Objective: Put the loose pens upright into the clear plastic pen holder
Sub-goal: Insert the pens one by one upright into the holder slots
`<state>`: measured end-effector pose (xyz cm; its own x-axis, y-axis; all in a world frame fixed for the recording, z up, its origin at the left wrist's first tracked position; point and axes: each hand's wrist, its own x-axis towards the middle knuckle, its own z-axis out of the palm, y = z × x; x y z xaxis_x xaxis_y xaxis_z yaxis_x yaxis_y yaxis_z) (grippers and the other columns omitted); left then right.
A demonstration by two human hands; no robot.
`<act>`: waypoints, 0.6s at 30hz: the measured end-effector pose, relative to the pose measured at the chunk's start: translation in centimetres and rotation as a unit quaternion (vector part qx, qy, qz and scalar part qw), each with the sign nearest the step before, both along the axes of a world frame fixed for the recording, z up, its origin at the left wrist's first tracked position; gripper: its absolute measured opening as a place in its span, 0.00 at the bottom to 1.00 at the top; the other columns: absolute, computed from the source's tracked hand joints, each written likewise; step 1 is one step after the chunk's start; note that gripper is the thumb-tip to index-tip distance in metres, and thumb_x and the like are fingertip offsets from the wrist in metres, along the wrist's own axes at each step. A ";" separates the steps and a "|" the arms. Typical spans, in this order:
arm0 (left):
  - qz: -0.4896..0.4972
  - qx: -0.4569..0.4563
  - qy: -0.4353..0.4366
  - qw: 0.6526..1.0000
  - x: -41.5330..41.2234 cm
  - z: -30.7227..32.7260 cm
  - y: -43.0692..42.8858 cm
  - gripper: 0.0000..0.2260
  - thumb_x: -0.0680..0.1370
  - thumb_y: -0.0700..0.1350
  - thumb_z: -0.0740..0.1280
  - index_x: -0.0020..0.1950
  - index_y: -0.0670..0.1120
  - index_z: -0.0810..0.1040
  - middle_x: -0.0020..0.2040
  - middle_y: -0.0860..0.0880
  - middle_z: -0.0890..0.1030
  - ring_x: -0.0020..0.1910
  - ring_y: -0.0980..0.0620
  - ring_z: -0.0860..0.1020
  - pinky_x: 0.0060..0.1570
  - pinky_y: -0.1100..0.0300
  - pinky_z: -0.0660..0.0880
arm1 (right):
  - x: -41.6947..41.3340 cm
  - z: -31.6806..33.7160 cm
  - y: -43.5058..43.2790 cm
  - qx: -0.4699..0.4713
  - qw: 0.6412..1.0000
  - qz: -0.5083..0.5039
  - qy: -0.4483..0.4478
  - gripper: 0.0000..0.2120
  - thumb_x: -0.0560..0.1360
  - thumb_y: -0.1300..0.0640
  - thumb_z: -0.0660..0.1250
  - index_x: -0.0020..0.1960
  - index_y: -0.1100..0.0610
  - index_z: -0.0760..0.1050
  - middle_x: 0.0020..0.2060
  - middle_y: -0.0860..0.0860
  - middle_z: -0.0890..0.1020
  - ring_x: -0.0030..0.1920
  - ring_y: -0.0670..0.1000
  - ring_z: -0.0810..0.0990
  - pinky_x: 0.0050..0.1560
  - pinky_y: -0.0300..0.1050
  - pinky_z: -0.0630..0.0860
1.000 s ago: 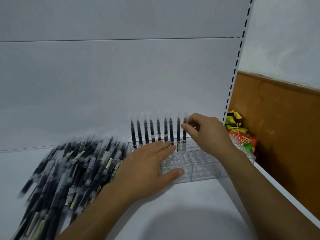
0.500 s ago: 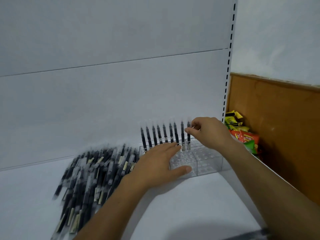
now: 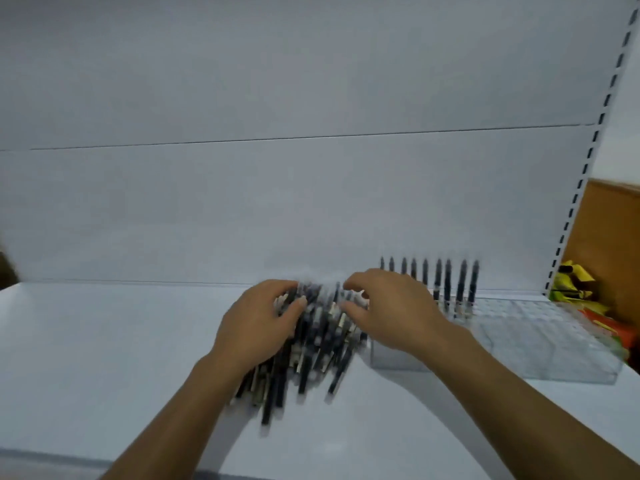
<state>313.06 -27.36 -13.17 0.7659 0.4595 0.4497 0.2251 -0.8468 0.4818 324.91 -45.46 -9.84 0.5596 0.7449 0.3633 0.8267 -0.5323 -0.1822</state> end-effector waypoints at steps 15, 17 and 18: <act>0.124 -0.128 0.127 0.976 -1.4 -2.5 8.7 0.16 0.80 0.51 0.64 0.65 0.48 0.77 0.63 0.48 0.79 0.60 0.49 0.77 0.58 0.56 0.72 | -2.2 -4.4 8.1 0.032 0.996 0.076 0.018 0.12 0.81 0.50 0.60 0.56 0.51 0.80 0.52 0.46 0.80 0.50 0.48 0.78 0.48 0.40 0.72; 0.129 -0.128 0.133 0.974 -1.0 -2.3 9.2 0.11 0.79 0.52 0.64 0.56 0.48 0.80 0.56 0.48 0.83 0.55 0.49 0.79 0.54 0.57 0.73 | -2.0 -4.2 7.7 0.073 0.995 0.059 0.029 0.09 0.80 0.50 0.63 0.51 0.49 0.81 0.48 0.44 0.81 0.44 0.45 0.78 0.45 0.37 0.72; 0.131 -0.134 0.134 0.973 -0.7 -2.2 9.5 0.13 0.78 0.54 0.65 0.55 0.47 0.81 0.54 0.49 0.83 0.55 0.49 0.79 0.53 0.57 0.73 | -2.0 -4.1 7.6 0.094 0.994 0.051 0.039 0.07 0.79 0.50 0.65 0.50 0.48 0.81 0.46 0.43 0.81 0.42 0.44 0.78 0.45 0.38 0.74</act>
<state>312.36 -17.88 -15.40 0.6802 0.7278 0.0880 0.5636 -0.5959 0.5721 322.90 -37.83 -13.95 0.5170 0.7220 0.4598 0.8539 -0.3979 -0.3355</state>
